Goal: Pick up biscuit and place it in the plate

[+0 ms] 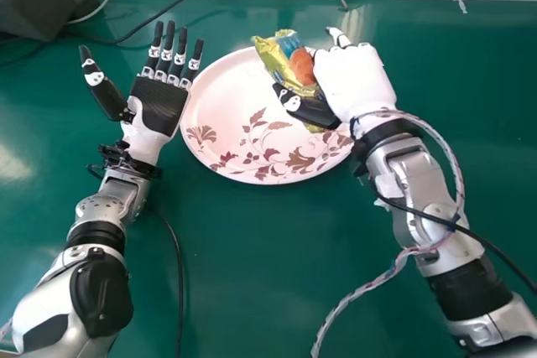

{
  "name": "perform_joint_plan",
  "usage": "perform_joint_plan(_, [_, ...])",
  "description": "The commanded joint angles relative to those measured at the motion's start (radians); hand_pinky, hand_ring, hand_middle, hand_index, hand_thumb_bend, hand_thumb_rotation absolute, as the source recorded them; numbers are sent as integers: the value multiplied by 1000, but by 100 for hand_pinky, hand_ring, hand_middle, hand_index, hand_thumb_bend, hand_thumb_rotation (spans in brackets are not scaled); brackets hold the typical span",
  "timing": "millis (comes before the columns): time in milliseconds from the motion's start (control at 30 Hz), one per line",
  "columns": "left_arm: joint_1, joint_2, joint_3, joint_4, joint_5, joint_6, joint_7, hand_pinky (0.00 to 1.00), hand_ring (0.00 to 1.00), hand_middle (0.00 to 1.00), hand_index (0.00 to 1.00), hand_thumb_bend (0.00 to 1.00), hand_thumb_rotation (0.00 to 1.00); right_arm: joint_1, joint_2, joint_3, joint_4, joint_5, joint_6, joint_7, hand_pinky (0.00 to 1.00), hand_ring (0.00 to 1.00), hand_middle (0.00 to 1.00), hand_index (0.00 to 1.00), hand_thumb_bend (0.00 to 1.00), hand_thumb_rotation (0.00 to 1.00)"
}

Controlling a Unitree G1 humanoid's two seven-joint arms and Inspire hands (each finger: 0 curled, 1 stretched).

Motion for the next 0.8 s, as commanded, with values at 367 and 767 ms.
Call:
perform_joint_plan(367, [74, -17, -4, 15, 11, 9, -18, 100, 89, 95, 100, 99, 76, -19, 14, 55, 41, 35, -7, -41, 2, 9, 42, 50, 51, 0])
perform_joint_plan(767, [83, -25, -4, -2, 8, 13, -31, 100, 91, 98, 100, 100, 78, -34, 18, 81, 98, 79, -1, -10, 2, 9, 42, 50, 51, 0])
